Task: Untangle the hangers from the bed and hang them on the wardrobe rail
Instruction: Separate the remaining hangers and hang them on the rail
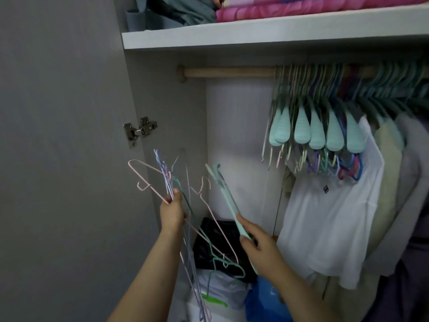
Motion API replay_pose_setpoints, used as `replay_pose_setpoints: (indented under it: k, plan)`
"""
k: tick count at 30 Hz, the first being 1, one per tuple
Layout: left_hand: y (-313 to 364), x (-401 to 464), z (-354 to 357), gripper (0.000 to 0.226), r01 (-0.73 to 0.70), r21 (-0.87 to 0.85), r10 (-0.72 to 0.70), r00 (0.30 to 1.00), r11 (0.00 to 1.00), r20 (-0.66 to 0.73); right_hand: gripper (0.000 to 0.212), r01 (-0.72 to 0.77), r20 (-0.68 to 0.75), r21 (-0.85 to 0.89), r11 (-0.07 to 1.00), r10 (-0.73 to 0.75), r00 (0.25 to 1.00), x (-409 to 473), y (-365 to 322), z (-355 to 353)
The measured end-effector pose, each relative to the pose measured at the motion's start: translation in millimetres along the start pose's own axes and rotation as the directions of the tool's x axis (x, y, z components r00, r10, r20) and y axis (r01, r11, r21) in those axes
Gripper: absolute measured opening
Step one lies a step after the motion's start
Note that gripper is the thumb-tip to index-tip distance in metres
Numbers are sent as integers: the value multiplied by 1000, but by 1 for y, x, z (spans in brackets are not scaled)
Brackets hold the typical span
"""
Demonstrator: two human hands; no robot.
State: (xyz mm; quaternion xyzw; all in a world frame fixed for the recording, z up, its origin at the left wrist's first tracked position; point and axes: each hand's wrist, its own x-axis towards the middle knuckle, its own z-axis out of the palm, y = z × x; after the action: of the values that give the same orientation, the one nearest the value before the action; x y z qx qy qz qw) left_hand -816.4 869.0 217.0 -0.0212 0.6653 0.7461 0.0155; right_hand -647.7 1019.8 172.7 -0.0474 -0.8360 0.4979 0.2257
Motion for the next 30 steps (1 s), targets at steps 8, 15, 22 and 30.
replay_pose_setpoints:
  k: [8,15,22,30]
  plan:
    - [27,-3,10,23,-136,64,132,989,989,69,47,34,-257,174,984,12,966,88,-86,-25]
    - [64,2,24,27,-191,15,189,978,981,86,45,95,-396,42,995,-70,916,216,-157,-64]
    - [69,8,20,23,-168,-11,169,980,986,107,36,-141,-374,46,989,148,915,263,-143,-93]
    - [50,4,4,24,-84,-68,92,988,994,121,37,-137,-529,57,989,147,836,234,-131,-113]
